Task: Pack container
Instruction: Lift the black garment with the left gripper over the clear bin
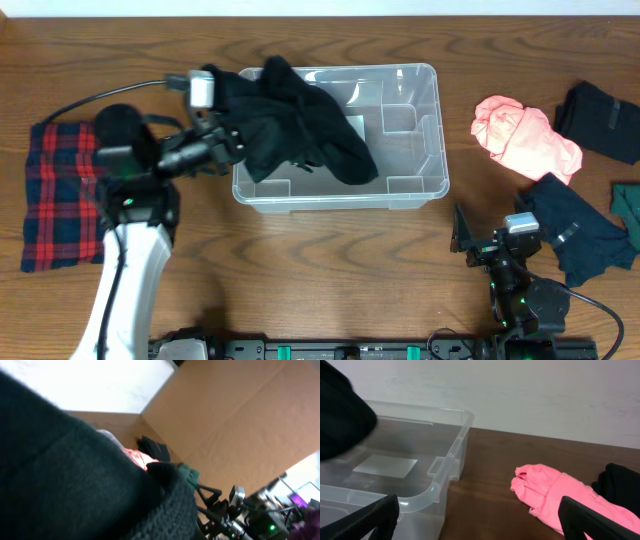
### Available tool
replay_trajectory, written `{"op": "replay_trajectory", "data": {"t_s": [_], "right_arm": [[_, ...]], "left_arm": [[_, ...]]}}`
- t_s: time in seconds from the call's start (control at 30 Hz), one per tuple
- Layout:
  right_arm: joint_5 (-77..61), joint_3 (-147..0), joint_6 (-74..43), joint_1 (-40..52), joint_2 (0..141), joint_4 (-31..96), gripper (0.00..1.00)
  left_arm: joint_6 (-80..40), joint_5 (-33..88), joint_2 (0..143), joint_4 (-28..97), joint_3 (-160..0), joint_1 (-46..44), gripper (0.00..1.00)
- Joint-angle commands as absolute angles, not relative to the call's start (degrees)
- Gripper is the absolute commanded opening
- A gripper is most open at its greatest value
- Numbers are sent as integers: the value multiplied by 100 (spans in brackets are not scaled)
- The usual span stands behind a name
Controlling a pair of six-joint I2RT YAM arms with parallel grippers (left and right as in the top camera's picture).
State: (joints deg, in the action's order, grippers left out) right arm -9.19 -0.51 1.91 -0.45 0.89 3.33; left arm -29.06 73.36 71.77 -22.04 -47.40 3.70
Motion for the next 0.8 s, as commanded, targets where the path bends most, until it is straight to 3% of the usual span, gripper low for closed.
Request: {"op": "replay_trajectory", "data": {"t_s": [0.0,0.43,0.63,0.77], "right_arm": [[-910,-32,222,-3,64,344,99],[-910,-32,222,-3,64,344,99],[-910,-32,222,-3,67,344,99],[-910,-32,222,-3,64,344,99]], "left_arm": [[-2530,7220,7406,-2637,-5028,93,6],[-2379,6267,8337,-2930,-5129,-659,6],[-2364,5570,8412,-2281,-5334,-672,6],[-3050,5118,8412,-2233,-5778,-672,6]]}}
